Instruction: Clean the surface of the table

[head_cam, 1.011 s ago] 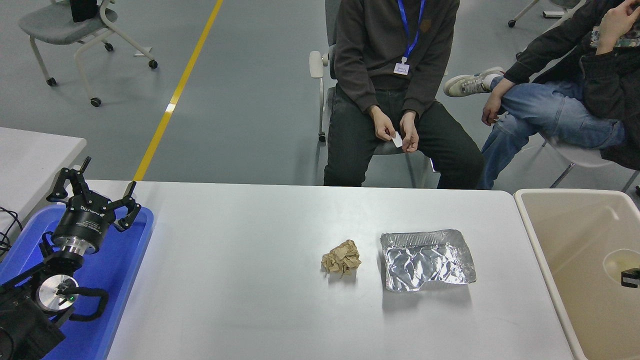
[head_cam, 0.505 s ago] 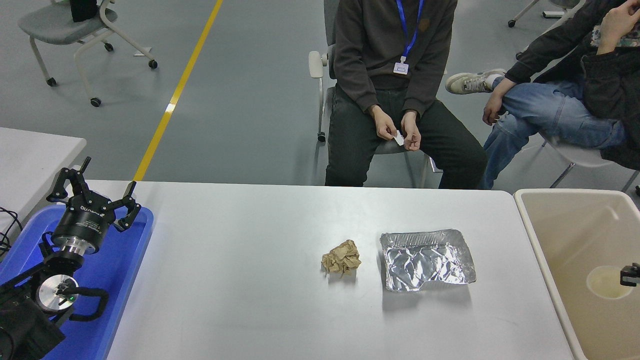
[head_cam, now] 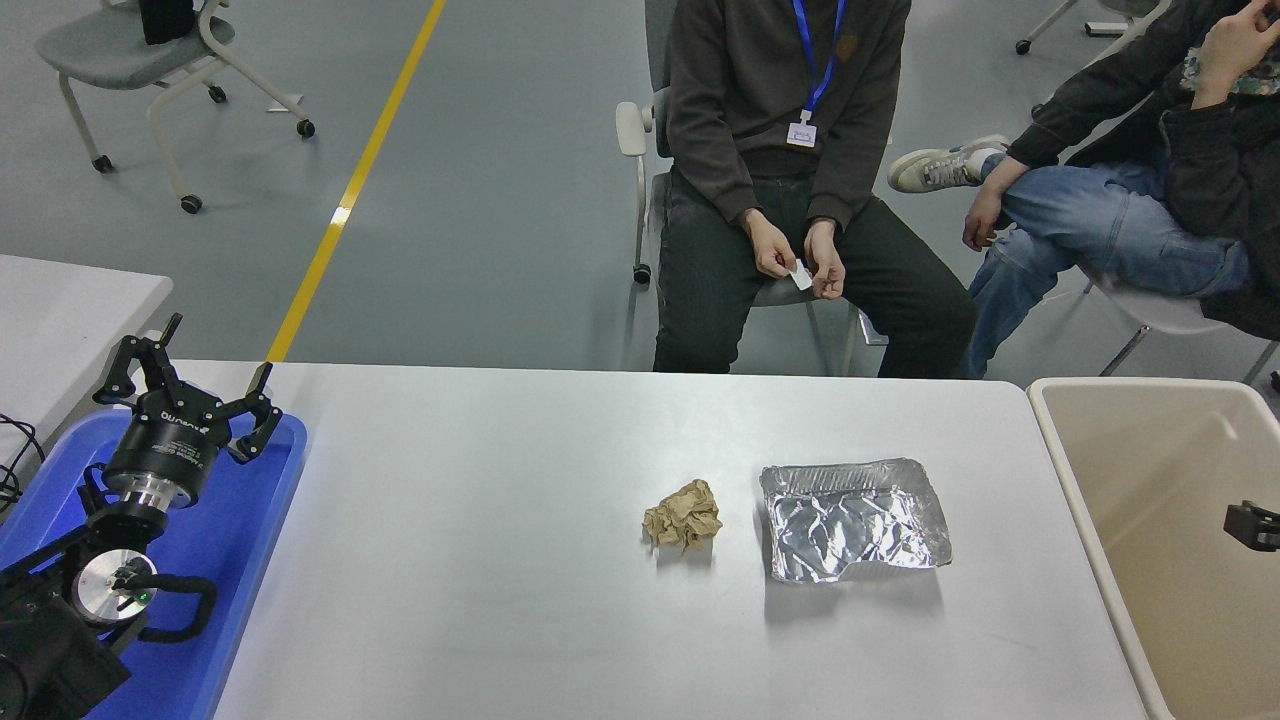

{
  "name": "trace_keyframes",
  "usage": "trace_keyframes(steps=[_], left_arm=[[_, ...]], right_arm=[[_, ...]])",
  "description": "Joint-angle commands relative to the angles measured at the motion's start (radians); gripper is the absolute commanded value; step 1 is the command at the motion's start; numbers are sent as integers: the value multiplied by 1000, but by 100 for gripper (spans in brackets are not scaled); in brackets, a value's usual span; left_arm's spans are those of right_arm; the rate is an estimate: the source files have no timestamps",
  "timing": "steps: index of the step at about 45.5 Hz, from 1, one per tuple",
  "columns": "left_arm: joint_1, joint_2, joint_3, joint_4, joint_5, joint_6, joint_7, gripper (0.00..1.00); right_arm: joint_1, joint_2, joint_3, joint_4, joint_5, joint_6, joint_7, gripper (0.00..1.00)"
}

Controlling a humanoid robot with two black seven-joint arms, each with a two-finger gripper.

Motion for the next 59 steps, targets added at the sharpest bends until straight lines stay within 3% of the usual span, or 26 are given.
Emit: trace_keyframes(steps=[1,16,24,38,59], left_arm=[[0,0,0,0,0,0,0,100],[0,0,0,0,0,0,0,100],[0,0,0,0,0,0,0,100],[0,0,0,0,0,0,0,100],[0,0,0,0,0,0,0,100]], right_arm=[[4,-3,10,-7,29,3,-2,100],[43,-36,36,17,178,10,-3,100],[60,-86,381,141,173,1,-3,100],[90,-116,763,315,173,6,-9,100],[-34,-208,1200,681,187,23,-149,100]])
